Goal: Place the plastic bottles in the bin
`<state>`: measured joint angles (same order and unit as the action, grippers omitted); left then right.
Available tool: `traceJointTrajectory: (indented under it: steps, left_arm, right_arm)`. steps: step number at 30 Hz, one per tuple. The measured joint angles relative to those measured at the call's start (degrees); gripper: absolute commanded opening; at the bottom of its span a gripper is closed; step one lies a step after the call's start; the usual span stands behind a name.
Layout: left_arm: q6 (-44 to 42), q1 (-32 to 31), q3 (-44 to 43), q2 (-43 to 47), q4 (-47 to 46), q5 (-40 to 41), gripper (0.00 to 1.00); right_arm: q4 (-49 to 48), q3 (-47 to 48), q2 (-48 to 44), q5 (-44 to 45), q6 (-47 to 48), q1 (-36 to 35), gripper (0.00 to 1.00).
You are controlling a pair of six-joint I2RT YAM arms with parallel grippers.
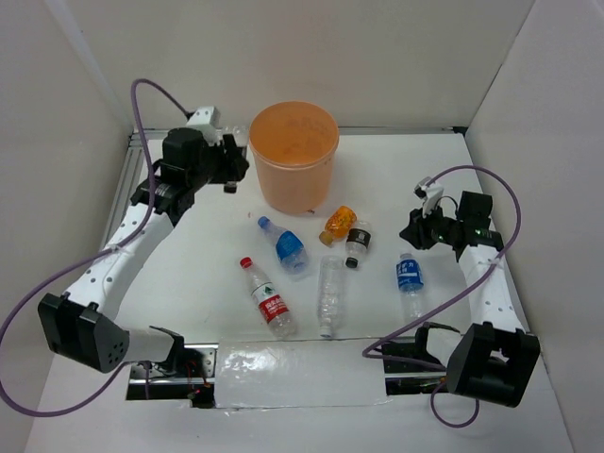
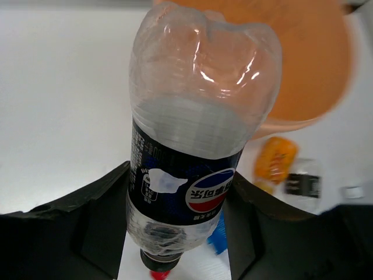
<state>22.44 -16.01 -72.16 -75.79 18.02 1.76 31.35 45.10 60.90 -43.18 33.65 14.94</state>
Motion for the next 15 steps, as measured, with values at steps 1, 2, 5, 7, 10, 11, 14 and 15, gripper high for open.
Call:
traceJointTrajectory:
  steps: [1, 2, 5, 7, 10, 11, 14, 15]
  left_arm:
    - [0.11, -1.36, -2.95, 0.07, -0.44, -1.09, 0.0]
    - [0.2, -2.38, -5.68, -0.07, -0.79, -1.92, 0.0]
    - [0.44, -5.03, -15.08, -3.26, -1.55, -3.61, 0.04]
    - [0.7, -6.34, -21.88, -7.87, -2.25, -3.63, 0.04]
    - [2.03, -8.07, -32.79, -17.31, -3.54, -3.08, 0.14]
    - [2.23, -8.63, -35.56, -20.59, -3.72, -2.64, 0.16]
    - [3.23, -10.21, -45.24, -31.58, -2.54, -0.68, 0.4]
    - [3.26, -10.62, -46.84, -34.27, -1.86, -0.04, 0.51]
  right_arm:
    - [0.26, 0.0, 0.59, -0.2, 0.61, 0.0, 0.31]
    - [0.57, 0.0, 1.22, -0.33, 1.14, 0.0, 0.34]
    - [1.29, -0.09, 2.08, -0.5, 2.1, 0.0, 0.54]
    - [1.36, -0.13, 2.01, -0.28, 2.51, 0.0, 0.62]
    - [1.27, -0.13, 1.84, 1.16, 2.8, 0.0, 0.62]
    - [1.29, -0.11, 1.84, 2.03, 2.6, 0.0, 0.62]
    - [2.16, 0.92, 2.62, 6.45, 1.22, 0.0, 0.75]
    - [2.62, 1.68, 3.21, 8.02, 0.7, 0.0, 0.79]
